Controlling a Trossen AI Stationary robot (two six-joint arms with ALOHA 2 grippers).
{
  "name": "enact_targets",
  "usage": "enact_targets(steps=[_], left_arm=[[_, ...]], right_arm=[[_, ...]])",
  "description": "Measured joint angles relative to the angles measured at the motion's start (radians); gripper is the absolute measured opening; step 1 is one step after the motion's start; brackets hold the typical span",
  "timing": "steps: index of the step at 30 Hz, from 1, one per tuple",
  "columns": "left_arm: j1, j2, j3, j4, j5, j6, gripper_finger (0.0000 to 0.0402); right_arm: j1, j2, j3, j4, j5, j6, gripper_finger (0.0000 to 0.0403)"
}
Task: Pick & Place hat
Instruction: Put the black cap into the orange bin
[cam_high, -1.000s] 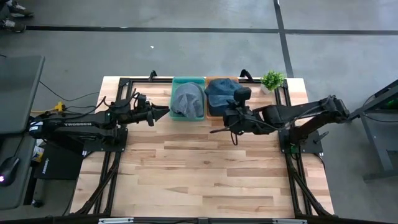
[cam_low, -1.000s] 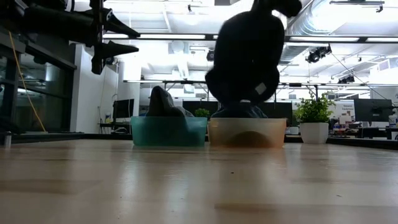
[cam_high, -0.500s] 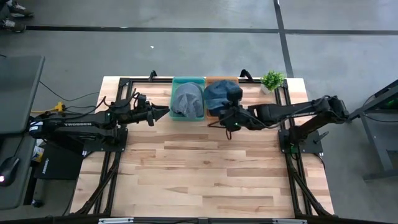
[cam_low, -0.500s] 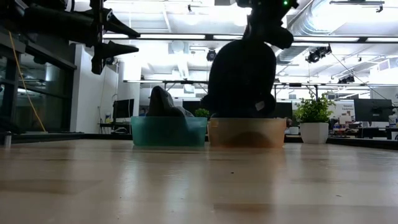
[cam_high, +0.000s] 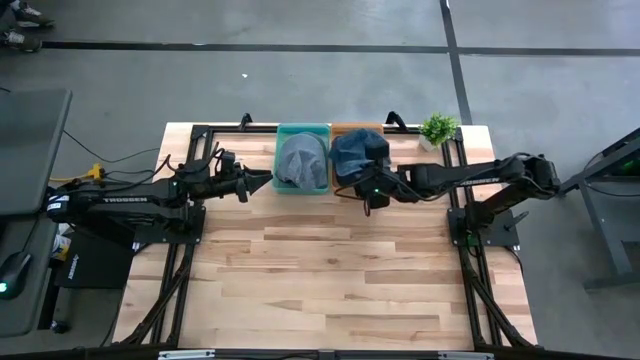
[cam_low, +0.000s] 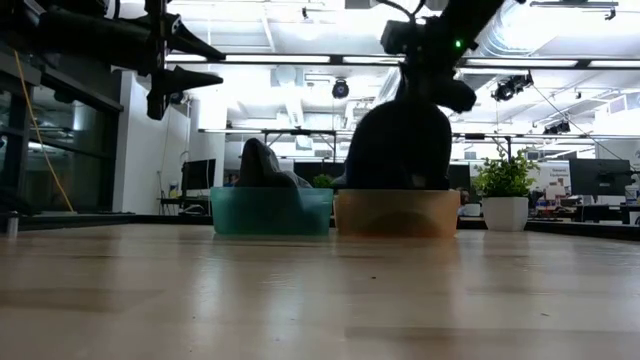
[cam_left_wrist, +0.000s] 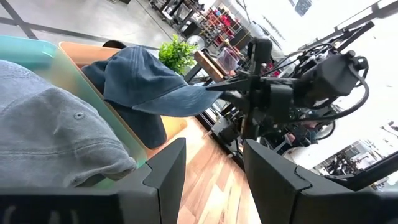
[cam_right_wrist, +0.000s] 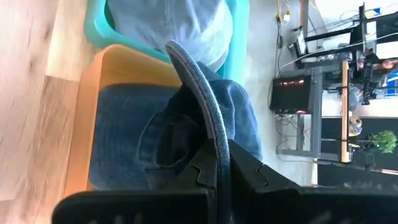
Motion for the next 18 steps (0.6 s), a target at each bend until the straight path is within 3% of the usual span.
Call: enact_targets(steps=[18], left_arm=[[0.000,0.000,0.000,-0.014,0.001,-0.032,0.0159]], right_arm=[[-0.091,0.000,-0.091,0.111,-0.077,-0.076,0.0004]])
